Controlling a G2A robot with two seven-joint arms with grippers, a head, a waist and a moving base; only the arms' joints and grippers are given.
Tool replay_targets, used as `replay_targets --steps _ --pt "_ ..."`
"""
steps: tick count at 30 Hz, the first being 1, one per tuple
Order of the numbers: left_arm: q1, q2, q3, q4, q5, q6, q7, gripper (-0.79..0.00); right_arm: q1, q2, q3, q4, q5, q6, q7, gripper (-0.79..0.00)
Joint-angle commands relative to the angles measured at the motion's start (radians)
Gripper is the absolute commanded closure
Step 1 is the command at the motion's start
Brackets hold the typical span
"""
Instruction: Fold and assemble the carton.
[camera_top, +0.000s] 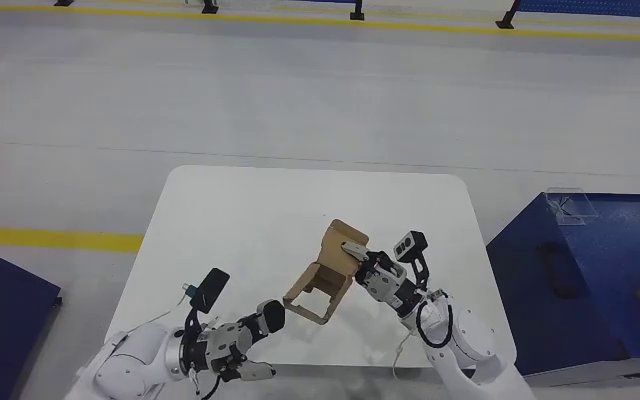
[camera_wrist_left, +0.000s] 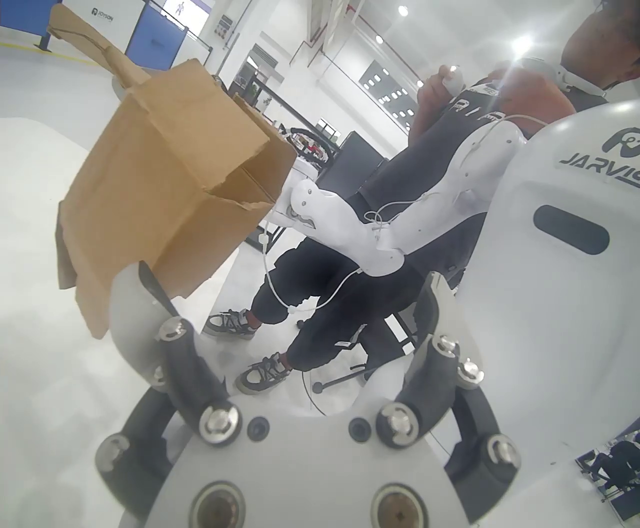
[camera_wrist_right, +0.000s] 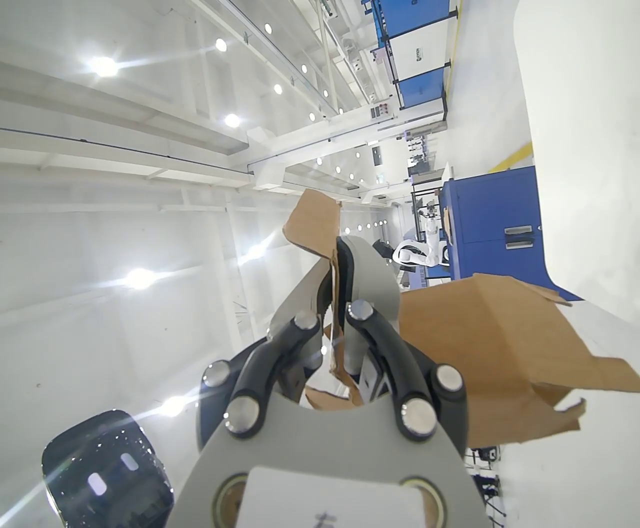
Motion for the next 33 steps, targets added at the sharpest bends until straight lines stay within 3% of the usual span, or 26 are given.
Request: replay_targets --steps 1,5,7,11,20,21,24,29,33 --pt "0.010 -0.004 -0.031 -0.021 0.054 -0.035 0.081 -0.785 0.004 -0.006 0.006 0.010 0.092 -0.012 -0.013 0.000" --pt "0.044 -0.025 -0.079 -0.107 0.256 -0.035 0.278 -0.785 0.024 -0.021 0.022 0.056 0.406 0.063 -0.024 0.000" --pt "0.062 -0.041 -0.085 -0.130 0.403 -0.035 0.415 -0.785 0.044 -0.025 0.025 0.082 0.468 0.092 -0.038 0.000" --pt "0.065 -0.076 -0.104 -0.149 0.851 -0.035 0.742 -0.785 0.066 -0.033 0.011 0.124 0.582 0.163 -0.057 0.000" --pt "0.067 -0.079 -0.102 -0.148 0.888 -0.035 0.776 -0.785 0.060 -0.034 0.009 0.122 0.590 0.167 -0.062 0.000" --pt "0.056 -0.079 -0.119 -0.158 0.925 -0.010 0.771 -0.785 0.057 -0.035 0.010 0.118 0.604 0.169 -0.062 0.000" --pt "0.064 -0.088 -0.167 -0.223 1.210 0.202 0.860 -0.785 0.050 -0.039 0.015 0.114 0.685 0.195 -0.067 0.000" --pt "0.133 -0.100 -0.107 -0.260 1.678 0.461 1.181 -0.785 0.054 -0.044 0.038 0.130 0.871 0.290 -0.103 0.000" --pt "0.154 -0.109 -0.052 -0.215 1.808 0.620 1.340 -0.785 0.063 -0.047 0.051 0.143 0.992 0.357 -0.148 0.000"
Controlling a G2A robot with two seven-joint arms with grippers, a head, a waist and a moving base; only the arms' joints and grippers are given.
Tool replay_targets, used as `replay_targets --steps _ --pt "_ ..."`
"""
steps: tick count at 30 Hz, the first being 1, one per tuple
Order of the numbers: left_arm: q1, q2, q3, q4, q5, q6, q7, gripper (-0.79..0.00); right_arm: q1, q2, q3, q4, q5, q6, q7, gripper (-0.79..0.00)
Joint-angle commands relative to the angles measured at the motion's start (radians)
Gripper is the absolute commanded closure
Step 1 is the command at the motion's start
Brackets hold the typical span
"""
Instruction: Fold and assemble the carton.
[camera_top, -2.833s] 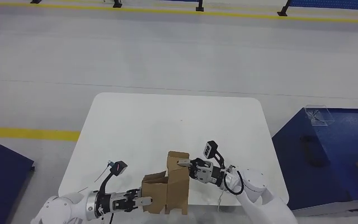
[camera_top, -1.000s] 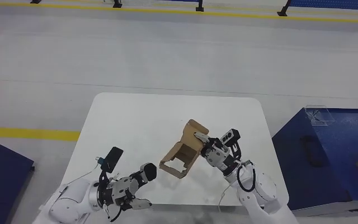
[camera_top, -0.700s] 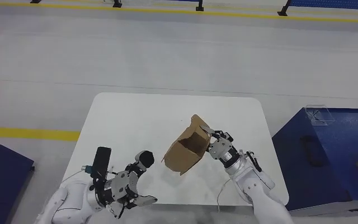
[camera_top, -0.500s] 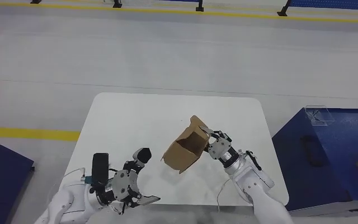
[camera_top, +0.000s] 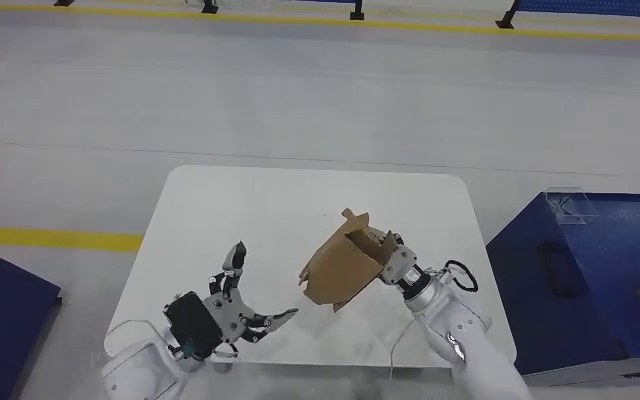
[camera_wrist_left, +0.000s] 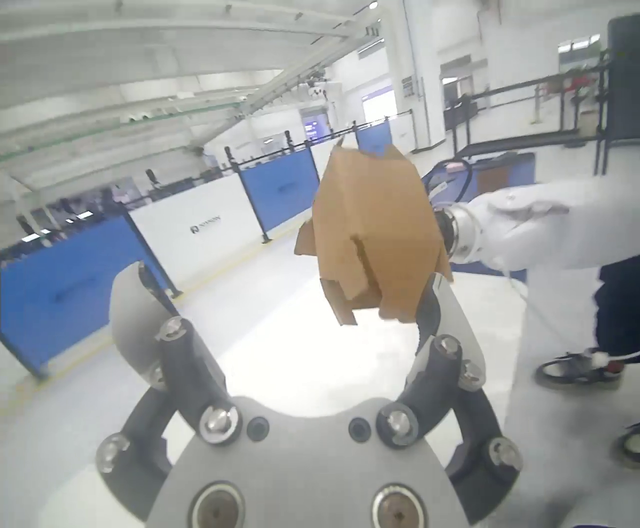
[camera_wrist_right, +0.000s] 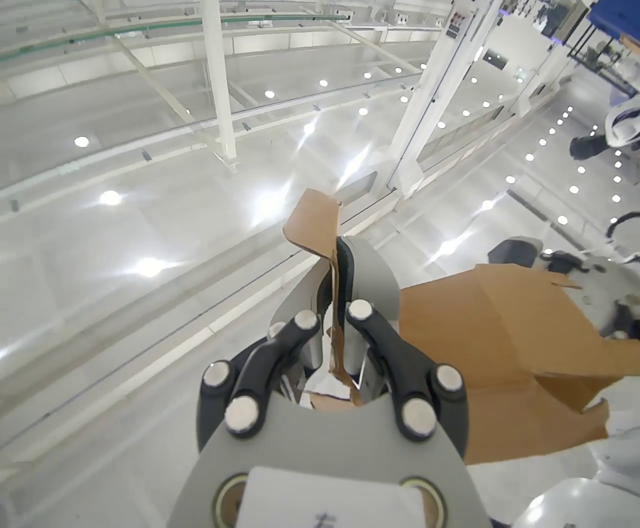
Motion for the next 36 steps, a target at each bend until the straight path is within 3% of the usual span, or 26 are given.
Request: replay_targets --steps 1,6,23,24,26,27,29,34,36 --pt "0.001 -0.003 0.015 0.014 0.095 0.096 0.051 -0.785 0.004 0.000 0.004 0.002 0.033 0.023 -0.018 0.000" --pt "-0.001 -0.014 0.054 0.054 0.153 0.231 0.053 -0.785 -0.004 -0.004 -0.005 0.000 0.054 0.047 -0.024 0.000" --pt "-0.068 -0.032 0.160 0.047 0.233 0.258 0.044 -0.785 -0.033 -0.011 -0.039 -0.021 -0.009 0.069 0.003 0.000" --pt "-0.069 -0.033 0.163 0.046 0.229 0.257 0.045 -0.739 -0.033 -0.011 -0.040 -0.021 -0.011 0.071 0.004 0.000" --pt "-0.072 -0.034 0.165 0.049 0.225 0.258 0.043 -0.443 -0.033 -0.012 -0.041 -0.019 -0.014 0.072 0.006 0.000" --pt "-0.073 -0.035 0.166 0.050 0.224 0.259 0.041 -0.345 -0.034 -0.012 -0.042 -0.020 -0.016 0.073 0.008 0.000" --pt "-0.074 -0.037 0.163 0.055 0.219 0.273 0.026 -0.339 -0.037 -0.013 -0.045 -0.020 -0.020 0.070 0.011 0.000" --pt "-0.081 -0.040 0.166 0.064 0.202 0.270 0.025 -0.031 -0.043 -0.015 -0.048 -0.027 -0.033 0.063 0.007 0.000" --pt "-0.084 -0.040 0.166 0.063 0.208 0.270 0.027 0.000 -0.045 -0.016 -0.048 -0.030 -0.037 0.061 0.005 0.000"
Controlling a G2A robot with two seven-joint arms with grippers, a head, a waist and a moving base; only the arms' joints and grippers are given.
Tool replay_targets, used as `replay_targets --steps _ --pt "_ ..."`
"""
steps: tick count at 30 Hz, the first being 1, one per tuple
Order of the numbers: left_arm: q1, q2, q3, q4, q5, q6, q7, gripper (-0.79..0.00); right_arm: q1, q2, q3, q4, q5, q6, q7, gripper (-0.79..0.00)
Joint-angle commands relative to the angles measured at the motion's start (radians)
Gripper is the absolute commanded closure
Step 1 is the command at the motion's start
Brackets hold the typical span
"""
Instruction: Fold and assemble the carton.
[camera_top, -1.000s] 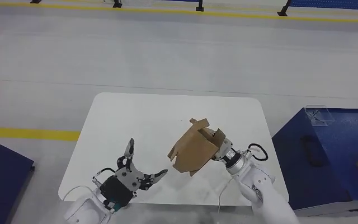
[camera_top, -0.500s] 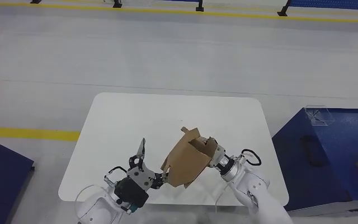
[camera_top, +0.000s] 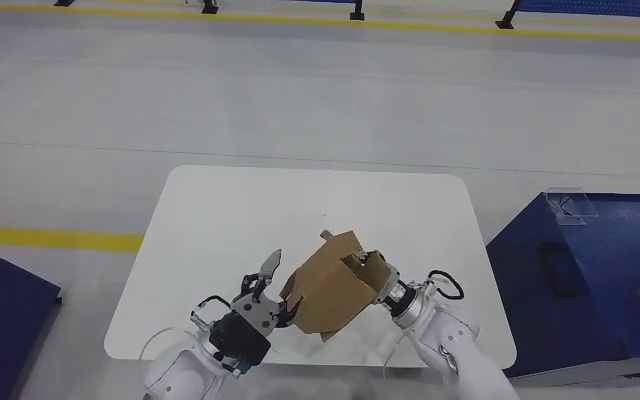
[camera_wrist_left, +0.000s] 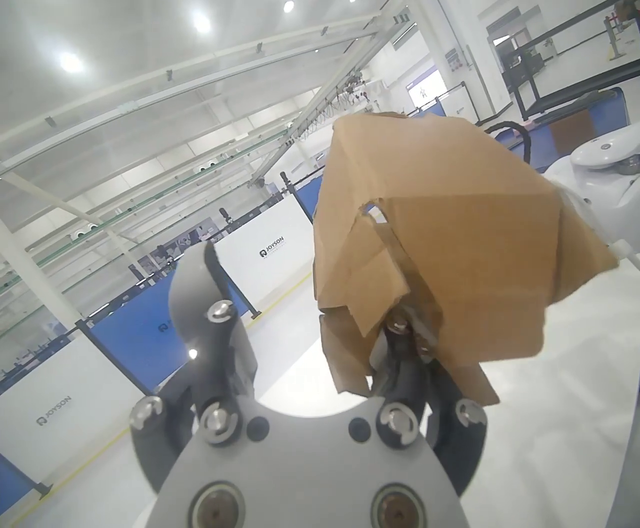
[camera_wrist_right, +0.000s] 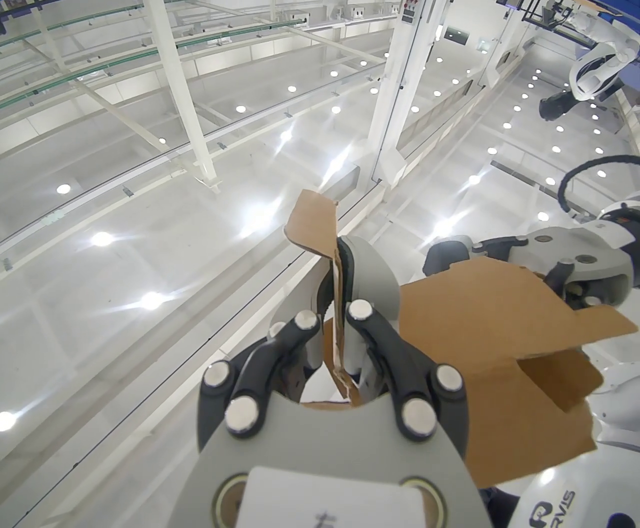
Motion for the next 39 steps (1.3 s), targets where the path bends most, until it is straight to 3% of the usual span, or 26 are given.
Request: replay_targets --steps 1,8,9,10,19,23,27,33,36,39 --pt "-0.001 -0.001 0.001 -0.005 0.005 0.005 0.004 0.000 -0.002 -0.001 0.000 -0.003 -0.003 -0.002 -0.003 0.000" --pt "0.012 -0.002 0.002 -0.025 0.022 0.015 0.032 0.000 -0.003 -0.002 -0.011 -0.013 -0.039 0.004 -0.021 0.000" --pt "0.015 -0.002 -0.002 -0.026 0.028 0.018 0.029 0.000 -0.002 -0.002 -0.012 -0.014 -0.044 0.010 -0.024 -0.243" --pt "0.018 0.000 -0.012 -0.030 0.066 0.034 0.002 0.000 -0.002 -0.002 -0.012 -0.014 -0.044 0.010 -0.024 -0.785" --pt "0.016 -0.001 -0.018 -0.034 0.069 0.048 -0.012 0.000 -0.002 -0.002 -0.011 -0.012 -0.052 0.005 -0.028 -0.785" --pt "0.024 -0.003 -0.049 -0.045 -0.057 -0.006 -0.124 0.000 0.001 0.008 0.008 0.016 -0.310 -0.094 0.008 -0.785" --pt "0.011 -0.006 -0.080 -0.024 -0.272 -0.104 -0.200 0.000 0.000 0.019 0.070 0.047 -0.376 -0.093 0.091 -0.785" --pt "-0.036 -0.011 -0.081 0.080 -0.825 -0.383 -0.395 0.000 -0.035 0.041 0.217 0.004 -0.530 -0.196 0.217 -0.785" --pt "-0.076 -0.012 -0.067 0.140 -1.110 -0.457 -0.535 0.000 -0.061 0.048 0.271 -0.047 -0.577 -0.252 0.278 -0.785" --pt "-0.116 -0.013 -0.046 0.185 -1.357 -0.472 -0.684 0.000 -0.085 0.052 0.308 -0.099 -0.653 -0.338 0.339 -0.785"
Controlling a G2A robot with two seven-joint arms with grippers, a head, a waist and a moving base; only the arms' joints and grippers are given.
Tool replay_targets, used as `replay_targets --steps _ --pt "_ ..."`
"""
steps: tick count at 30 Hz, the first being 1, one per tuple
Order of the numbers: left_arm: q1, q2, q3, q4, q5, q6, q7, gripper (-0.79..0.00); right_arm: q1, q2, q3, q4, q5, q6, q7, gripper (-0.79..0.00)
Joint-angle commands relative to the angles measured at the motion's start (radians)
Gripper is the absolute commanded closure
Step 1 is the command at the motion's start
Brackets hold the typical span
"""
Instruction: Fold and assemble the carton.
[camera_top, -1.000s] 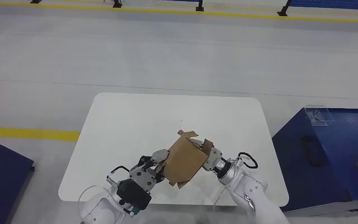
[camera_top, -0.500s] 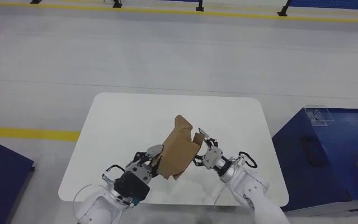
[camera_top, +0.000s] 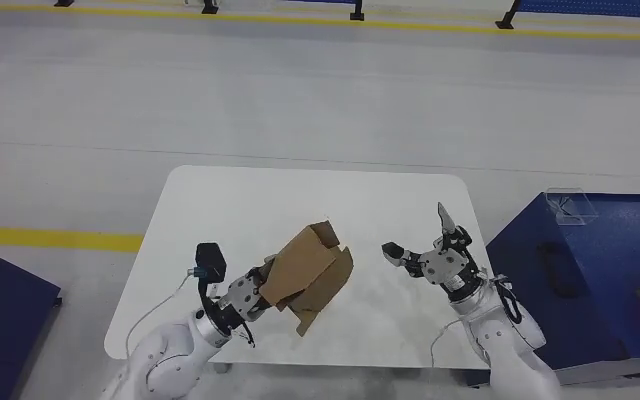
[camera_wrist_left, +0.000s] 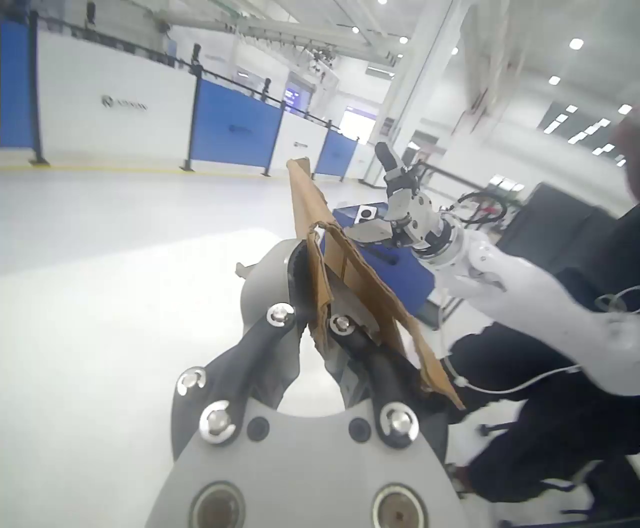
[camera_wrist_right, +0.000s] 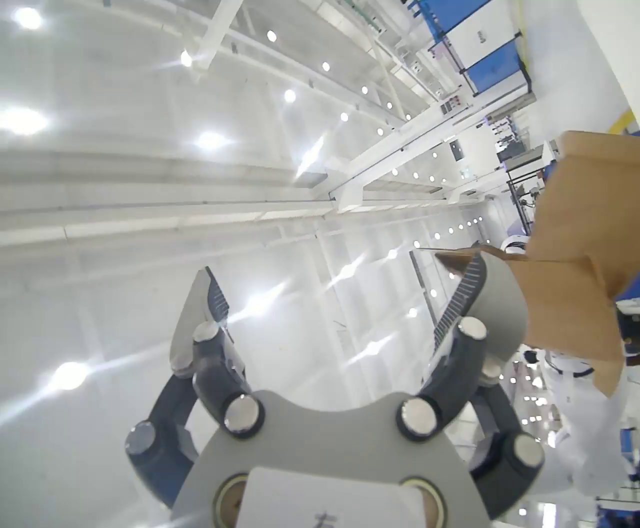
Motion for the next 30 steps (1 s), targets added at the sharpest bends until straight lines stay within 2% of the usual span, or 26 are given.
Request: replay_targets --steps 1,3,14,16,17,18,21,24,25,26,27,30 --pt "-0.023 0.000 0.021 0.028 -0.223 0.000 -0.117 0.000 -0.016 0.002 0.012 -0.029 -0.057 -0.060 0.036 -0.785" --pt "-0.047 0.000 0.037 0.045 -0.351 0.013 -0.206 0.000 -0.018 0.002 0.014 -0.035 -0.065 -0.071 0.041 -0.785" --pt "-0.047 0.000 0.037 0.045 -0.351 0.013 -0.206 0.000 -0.018 0.002 0.012 -0.035 -0.069 -0.068 0.041 -0.785" --pt "-0.038 -0.002 0.056 0.037 -0.464 0.069 -0.260 0.000 -0.015 0.005 0.012 -0.045 -0.167 -0.098 0.036 -0.785" --pt "-0.041 -0.003 0.056 0.037 -0.576 0.126 -0.288 0.000 -0.014 0.005 0.013 -0.048 -0.210 -0.134 0.034 -0.785" --pt "-0.048 -0.004 0.063 0.039 -0.719 0.221 -0.351 0.000 -0.014 0.004 0.011 -0.049 -0.226 -0.156 0.036 -0.785" --pt "-0.107 -0.007 0.038 0.065 -1.085 0.560 -0.482 0.000 -0.003 0.005 0.039 -0.061 -0.197 -0.160 0.034 -0.785" --pt "-0.179 -0.011 0.050 0.129 -1.310 0.977 -0.541 0.000 0.004 0.008 0.075 -0.071 -0.187 -0.144 0.037 -0.785" --pt "-0.207 -0.012 0.066 0.147 -1.350 1.066 -0.599 0.000 0.005 0.009 0.083 -0.071 -0.178 -0.131 0.042 -0.785" --pt "-0.230 -0.013 0.078 0.181 -1.374 1.138 -0.623 0.000 0.006 0.009 0.087 -0.067 -0.164 -0.109 0.046 -0.785" --pt "-0.255 -0.014 0.091 0.197 -1.370 1.170 -0.628 0.000 0.008 0.009 0.091 -0.060 -0.129 -0.084 0.043 -0.785" --pt "-0.285 -0.019 0.137 0.219 -1.324 1.147 -0.654 0.000 0.020 0.011 0.099 -0.050 -0.087 -0.016 0.045 -0.785"
